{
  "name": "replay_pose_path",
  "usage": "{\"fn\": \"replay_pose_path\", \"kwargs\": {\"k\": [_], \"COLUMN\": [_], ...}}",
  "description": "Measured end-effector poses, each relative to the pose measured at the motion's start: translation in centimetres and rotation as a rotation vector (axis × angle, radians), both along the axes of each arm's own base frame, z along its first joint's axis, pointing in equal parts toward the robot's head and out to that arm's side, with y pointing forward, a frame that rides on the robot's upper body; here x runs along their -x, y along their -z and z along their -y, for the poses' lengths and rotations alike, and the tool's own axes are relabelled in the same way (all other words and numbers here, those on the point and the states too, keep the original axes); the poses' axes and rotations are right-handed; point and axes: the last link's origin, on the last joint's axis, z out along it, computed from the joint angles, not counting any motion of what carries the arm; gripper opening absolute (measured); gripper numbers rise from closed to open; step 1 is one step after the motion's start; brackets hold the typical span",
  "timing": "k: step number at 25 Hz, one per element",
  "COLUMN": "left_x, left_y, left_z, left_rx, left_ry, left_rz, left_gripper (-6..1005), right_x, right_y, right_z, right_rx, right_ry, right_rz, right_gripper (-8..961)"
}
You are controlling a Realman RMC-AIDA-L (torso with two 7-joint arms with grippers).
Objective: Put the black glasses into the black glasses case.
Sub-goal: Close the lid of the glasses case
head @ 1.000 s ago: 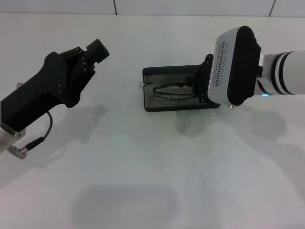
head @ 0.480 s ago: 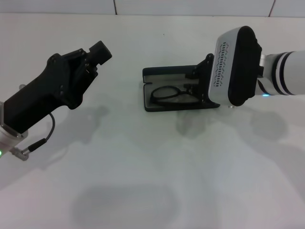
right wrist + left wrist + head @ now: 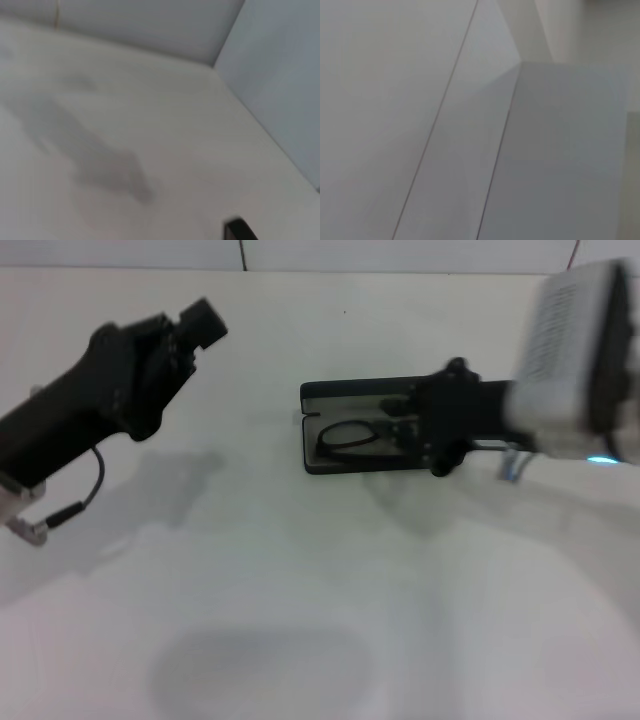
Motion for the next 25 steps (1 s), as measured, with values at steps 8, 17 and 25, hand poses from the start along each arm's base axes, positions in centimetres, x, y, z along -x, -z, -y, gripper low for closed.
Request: {"fn": "replay_pose_path", "kwargs": {"k": [8, 17, 25], "left_x": [-5.9, -11.3, -11.7], "left_y": [-0.5, 4.8, 9.7], "left_z": [-8.0, -14.1, -14.5], "left_rx": [0.159, 0.210, 0.197], "left_ry": [0.141, 0.054, -0.026], "left_rz": [-0.300, -0.735, -0.962], "left_gripper": [50, 125, 166], "right_x": [-7.6, -15.2, -17.1], "right_y": [-10.4, -16.3, -16.7], "right_z": [4.6, 11.5, 13.1], "right_rx": [0.188, 0.109, 0.029], "right_ry": [0.227, 0.304, 0.309], "right_rz": [-0.381, -0.725, -0.785], "right_gripper": [173, 176, 179]}}
